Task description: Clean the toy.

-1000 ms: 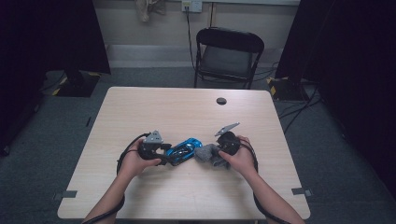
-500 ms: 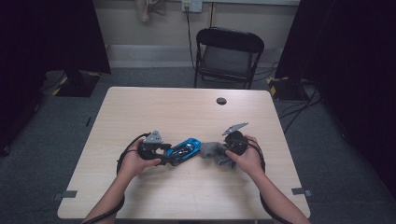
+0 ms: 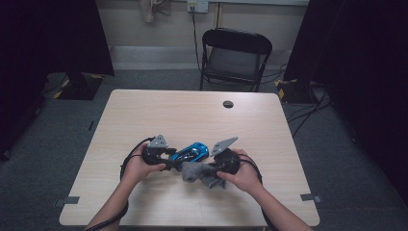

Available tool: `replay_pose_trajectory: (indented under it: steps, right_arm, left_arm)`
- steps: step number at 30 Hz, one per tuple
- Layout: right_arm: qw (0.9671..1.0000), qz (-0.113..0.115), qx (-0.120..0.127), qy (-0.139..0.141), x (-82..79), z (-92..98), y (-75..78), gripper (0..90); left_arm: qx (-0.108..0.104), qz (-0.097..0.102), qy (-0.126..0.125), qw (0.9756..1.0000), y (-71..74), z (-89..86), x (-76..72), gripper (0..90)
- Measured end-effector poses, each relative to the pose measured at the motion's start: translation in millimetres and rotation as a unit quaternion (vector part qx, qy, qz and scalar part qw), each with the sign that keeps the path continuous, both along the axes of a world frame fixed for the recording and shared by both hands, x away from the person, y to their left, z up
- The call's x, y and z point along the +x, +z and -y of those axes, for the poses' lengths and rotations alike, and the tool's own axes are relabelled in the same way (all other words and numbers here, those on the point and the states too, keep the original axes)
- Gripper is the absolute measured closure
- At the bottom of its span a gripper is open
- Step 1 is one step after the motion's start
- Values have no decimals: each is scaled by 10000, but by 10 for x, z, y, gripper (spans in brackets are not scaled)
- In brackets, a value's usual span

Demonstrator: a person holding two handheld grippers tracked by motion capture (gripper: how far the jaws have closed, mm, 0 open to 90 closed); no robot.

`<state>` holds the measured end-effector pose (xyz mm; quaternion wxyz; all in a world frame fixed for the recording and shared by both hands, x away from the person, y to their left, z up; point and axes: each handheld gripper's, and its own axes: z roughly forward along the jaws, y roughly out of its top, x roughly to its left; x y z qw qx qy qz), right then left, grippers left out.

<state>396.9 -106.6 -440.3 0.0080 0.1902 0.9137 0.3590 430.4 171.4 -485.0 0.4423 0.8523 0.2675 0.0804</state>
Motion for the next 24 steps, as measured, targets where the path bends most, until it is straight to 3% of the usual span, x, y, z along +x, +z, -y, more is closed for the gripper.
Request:
replay_pose_trajectory:
  steps: [4,9,14,24]
  right_arm:
    - [9994,10,-135,304,-68,-209,-85,724]
    - [9990,7,-230,377,-58,-400,-195,722]
    - [9993,73,-293,214,23,-461,-274,722]
    - [9996,106,-267,-60,132,-372,-305,719]
  left_arm:
    - [11,-7,3,10000,3,5,-1,426]
    - [5,-10,8,10000,2,4,-3,426]
    - [-10,5,6,10000,-1,2,-5,427]
    - [-14,7,4,10000,-3,-1,-8,427]
